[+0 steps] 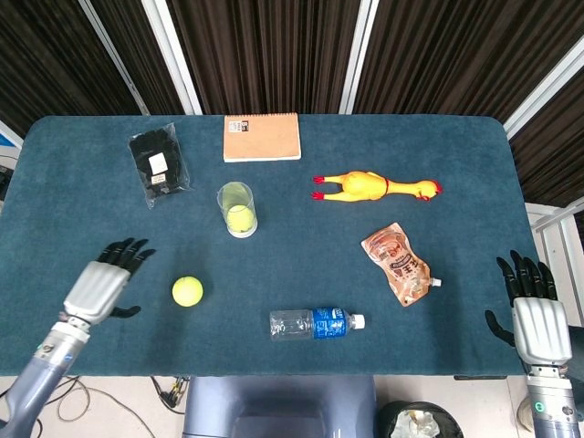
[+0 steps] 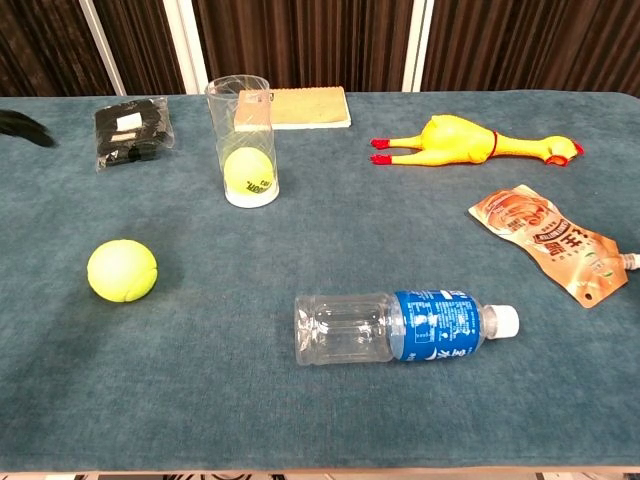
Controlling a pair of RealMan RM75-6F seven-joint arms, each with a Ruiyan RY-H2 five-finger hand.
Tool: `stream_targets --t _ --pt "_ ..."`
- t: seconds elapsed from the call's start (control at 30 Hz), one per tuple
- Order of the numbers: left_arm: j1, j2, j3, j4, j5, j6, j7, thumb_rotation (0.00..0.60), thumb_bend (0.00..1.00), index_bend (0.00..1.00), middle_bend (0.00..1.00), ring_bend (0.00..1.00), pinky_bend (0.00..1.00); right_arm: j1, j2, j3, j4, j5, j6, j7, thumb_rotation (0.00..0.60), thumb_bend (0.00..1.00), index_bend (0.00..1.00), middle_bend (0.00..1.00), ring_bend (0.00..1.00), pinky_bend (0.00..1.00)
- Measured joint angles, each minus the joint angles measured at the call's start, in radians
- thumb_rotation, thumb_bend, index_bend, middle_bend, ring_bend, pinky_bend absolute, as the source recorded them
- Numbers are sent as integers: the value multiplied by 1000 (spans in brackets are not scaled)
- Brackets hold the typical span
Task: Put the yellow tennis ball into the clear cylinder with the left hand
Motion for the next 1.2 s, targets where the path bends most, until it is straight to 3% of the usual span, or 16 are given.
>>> stream_targets --t 0.33,0.73,1.03,1.2 --pt "-110 -115 -6 -11 -125 -120 195 600 37 145 66 33 142 -1 3 2 0 0 3 5 600 352 106 0 6 0" --pt "-156 -230 17 69 -194 -131 290 600 49 190 162 159 255 -3 9 6 0 4 7 18 600 352 106 0 6 0" --pt "-187 -274 41 113 -217 -130 352 600 226 302 328 320 417 -3 7 6 2 5 4 14 600 352 106 0 5 0" --pt "-189 -280 49 129 -234 -115 375 600 255 332 393 372 464 -2 8 7 3 8 3 16 600 352 106 0 5 0"
